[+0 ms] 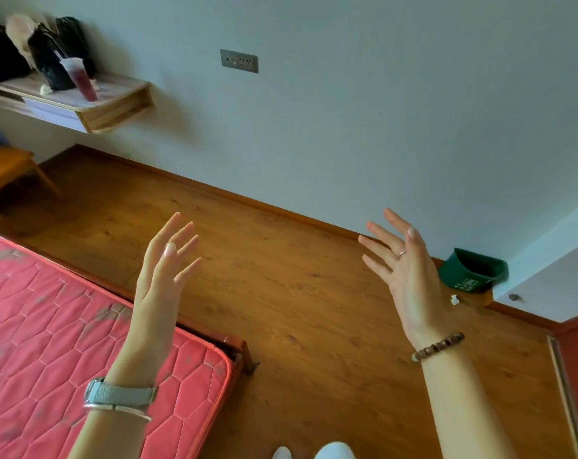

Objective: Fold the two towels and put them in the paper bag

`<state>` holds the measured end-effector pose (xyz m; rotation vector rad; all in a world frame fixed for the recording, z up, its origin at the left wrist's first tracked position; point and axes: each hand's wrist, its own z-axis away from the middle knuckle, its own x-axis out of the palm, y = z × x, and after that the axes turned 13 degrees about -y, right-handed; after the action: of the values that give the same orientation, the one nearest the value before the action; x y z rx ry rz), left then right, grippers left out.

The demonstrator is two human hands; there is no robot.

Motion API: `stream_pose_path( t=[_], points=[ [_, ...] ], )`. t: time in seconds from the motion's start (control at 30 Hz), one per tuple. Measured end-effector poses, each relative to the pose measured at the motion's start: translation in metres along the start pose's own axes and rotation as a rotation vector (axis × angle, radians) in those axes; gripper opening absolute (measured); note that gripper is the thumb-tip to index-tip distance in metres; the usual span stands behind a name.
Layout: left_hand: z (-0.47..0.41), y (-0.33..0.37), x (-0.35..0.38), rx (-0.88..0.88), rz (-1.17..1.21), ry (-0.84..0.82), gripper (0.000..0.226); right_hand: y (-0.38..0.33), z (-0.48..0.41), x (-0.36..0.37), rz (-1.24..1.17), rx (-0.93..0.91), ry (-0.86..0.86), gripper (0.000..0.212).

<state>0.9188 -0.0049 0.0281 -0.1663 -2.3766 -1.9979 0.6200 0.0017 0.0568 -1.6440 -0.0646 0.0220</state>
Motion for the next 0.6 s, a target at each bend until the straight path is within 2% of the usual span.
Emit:
stream_pose_path(
  t=[0.07, 0.13, 0.23, 0.6],
  points=[
    [-0.021, -0.001, -0.002, -0.011, 0.002, 0.003, 0.059, 0.003, -0.024, -0.003, -0.006, 0.001, 0.001, 0.065],
    [-0.042, -0.005, -0.001, -0.015, -0.007, -0.007, 0.071, 0.006, -0.047, -0.008, -0.013, 0.002, -0.001, 0.055],
    [-0.068, -0.013, 0.005, -0.007, 0.004, 0.001, 0.090, 0.015, -0.085, -0.016, -0.015, 0.009, -0.029, 0.054],
    [-0.190, -0.045, 0.045, 0.013, -0.006, 0.168, 0.091, 0.027, -0.255, -0.057, -0.035, 0.021, -0.228, 0.061]
  ],
)
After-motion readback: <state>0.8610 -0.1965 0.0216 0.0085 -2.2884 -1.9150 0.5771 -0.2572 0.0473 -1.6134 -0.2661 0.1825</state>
